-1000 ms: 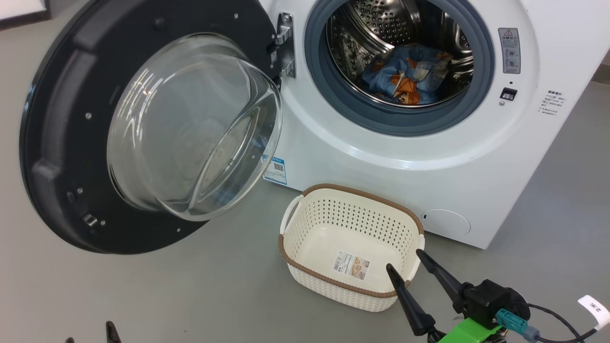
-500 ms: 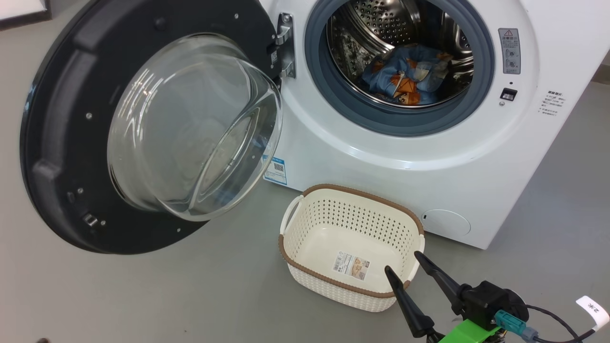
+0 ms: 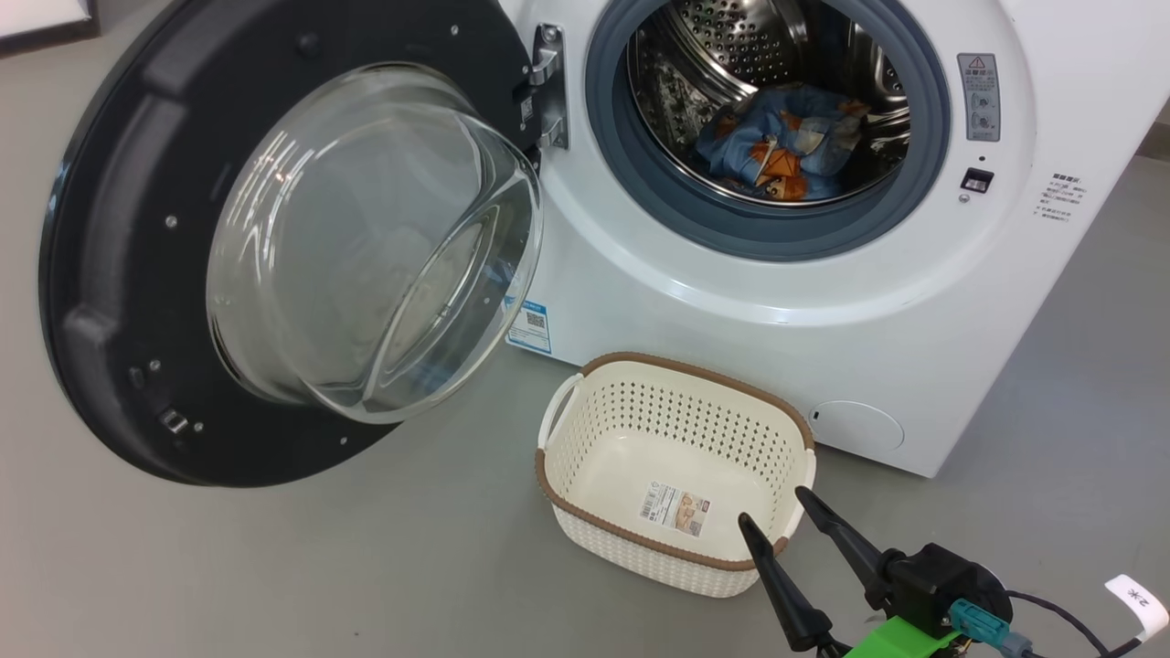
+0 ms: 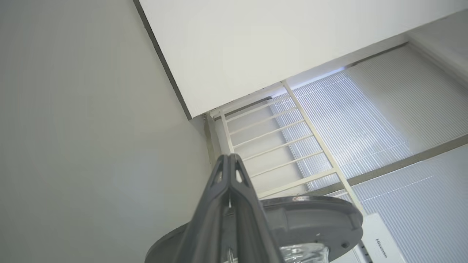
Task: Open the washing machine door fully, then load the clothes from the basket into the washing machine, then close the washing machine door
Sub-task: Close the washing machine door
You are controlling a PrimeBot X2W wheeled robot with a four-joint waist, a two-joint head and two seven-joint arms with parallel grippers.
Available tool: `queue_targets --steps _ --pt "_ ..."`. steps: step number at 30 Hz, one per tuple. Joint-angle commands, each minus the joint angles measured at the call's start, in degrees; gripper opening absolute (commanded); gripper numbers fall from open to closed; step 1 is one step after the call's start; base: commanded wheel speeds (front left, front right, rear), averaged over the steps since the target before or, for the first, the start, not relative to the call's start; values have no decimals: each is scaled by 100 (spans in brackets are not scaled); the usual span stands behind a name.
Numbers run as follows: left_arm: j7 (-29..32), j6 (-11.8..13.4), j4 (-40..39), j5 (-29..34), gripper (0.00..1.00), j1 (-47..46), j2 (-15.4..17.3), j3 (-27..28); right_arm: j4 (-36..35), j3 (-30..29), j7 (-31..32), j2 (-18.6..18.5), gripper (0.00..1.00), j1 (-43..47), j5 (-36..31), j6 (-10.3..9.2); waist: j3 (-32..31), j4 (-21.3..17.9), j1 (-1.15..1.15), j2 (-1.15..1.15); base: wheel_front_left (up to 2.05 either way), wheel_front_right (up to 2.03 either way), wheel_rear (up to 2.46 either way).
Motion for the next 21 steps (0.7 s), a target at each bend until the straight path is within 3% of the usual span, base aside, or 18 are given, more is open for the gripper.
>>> queue_targets --steps 1,4,6,8,14,21 --pt "254 83 -26 -366 0 -501 446 393 -128 142 -28 -30 100 -10 89 9 11 3 0 0 0 0 0" --pt "785 275 407 -1046 0 -1060 959 719 -99 174 -28 -57 100 7 107 9 20 -2 0 0 0 0 0" --pt "1130 447 1106 -1358 0 -1630 1523 869 -87 201 -28 -76 100 36 121 9 8 -27 0 0 0 0 0" --pt "1310 537 1551 -1496 0 -2019 1821 887 -91 173 -28 -83 100 89 124 9 -14 -50 0 0 0 0 0" --pt "1613 692 2426 -1626 0 -2849 2286 731 -107 84 -28 -112 100 312 105 9 -62 -105 0 0 0 0 0" --pt "2043 476 3372 -1664 0 -3574 2502 385 -159 -33 -28 -172 100 605 73 9 -104 -199 0 0 0 0 0"
